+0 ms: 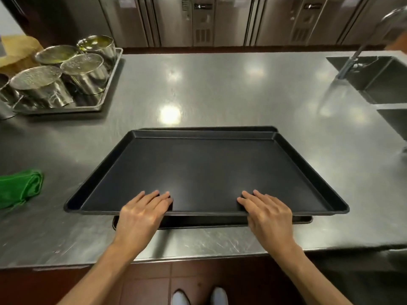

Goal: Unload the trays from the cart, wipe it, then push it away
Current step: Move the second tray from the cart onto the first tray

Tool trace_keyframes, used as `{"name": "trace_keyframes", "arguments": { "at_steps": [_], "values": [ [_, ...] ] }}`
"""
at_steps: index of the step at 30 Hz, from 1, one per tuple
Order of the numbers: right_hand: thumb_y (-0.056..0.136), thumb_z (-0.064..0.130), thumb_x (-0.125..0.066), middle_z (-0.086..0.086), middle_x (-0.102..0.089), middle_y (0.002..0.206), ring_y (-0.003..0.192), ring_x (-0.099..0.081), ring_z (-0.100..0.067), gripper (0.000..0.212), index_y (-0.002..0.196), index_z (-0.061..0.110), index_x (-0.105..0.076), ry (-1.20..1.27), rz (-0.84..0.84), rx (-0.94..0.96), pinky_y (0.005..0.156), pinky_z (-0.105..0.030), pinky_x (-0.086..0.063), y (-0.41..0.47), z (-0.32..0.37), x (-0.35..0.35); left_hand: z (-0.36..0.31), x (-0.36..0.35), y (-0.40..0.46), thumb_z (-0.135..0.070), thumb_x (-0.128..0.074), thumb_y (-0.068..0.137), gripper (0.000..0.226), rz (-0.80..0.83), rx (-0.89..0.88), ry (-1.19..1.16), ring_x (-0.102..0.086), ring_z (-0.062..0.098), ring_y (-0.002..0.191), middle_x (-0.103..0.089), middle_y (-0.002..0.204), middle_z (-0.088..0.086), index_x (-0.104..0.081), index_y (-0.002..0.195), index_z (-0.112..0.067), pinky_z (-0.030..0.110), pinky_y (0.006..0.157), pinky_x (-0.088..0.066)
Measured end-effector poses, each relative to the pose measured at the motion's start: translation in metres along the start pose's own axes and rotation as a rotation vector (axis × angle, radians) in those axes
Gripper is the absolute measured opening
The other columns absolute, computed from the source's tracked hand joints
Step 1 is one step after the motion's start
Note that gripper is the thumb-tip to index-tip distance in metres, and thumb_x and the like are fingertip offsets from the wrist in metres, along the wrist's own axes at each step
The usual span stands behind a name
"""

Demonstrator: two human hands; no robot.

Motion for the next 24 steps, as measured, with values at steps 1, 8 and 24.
{"name": "trace_keyframes", "arguments": {
  "at_steps": [1, 8, 24],
  "values": [
    [0.071, -0.001, -0.076, -0.001, -0.078, 0.102, 0.094, -0.075, -0.026, 0.031, 0.095, 0.018, -0.08, -0.003, 0.004, -0.003, 0.079, -0.041, -0.06, -0.001, 0.0, -0.004, 0.001, -0.003, 0.001, -0.008, -0.07, 0.078, 0.021, 0.003, -0.006, -0.004, -0.073, 0.023, 0.099, -0.075, 0.108, 0.001, -0.077, 0.097, -0.015, 0.043, 0.085, -0.058],
    [0.065, 0.001, -0.087, -0.003, -0.077, 0.106, 0.098, -0.075, -0.027, 0.039, 0.1, 0.017, -0.079, -0.009, 0.081, -0.051, 0.086, -0.046, -0.06, -0.004, -0.007, -0.023, 0.004, -0.024, 0.004, -0.006, -0.062, 0.083, 0.022, -0.009, -0.042, -0.008, -0.072, 0.025, 0.1, -0.075, 0.109, 0.003, -0.077, 0.099, -0.012, 0.045, 0.086, -0.058],
    [0.059, 0.006, -0.093, -0.006, -0.073, 0.118, 0.11, -0.07, -0.028, 0.058, 0.114, 0.014, -0.074, 0.027, 0.161, -0.004, 0.098, -0.046, -0.051, -0.016, -0.024, -0.067, -0.003, -0.065, -0.007, 0.005, -0.07, 0.076, 0.03, -0.001, -0.018, 0.009, -0.071, 0.03, 0.103, -0.073, 0.115, 0.008, -0.076, 0.103, -0.006, 0.049, 0.087, -0.057]
  ]
}}
Point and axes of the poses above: each hand's wrist, its own y-axis towards the middle knuckle, its own x-axis out of the back of the hand, z = x × y, the point moved 6 cm from there along y, towards the middle knuckle
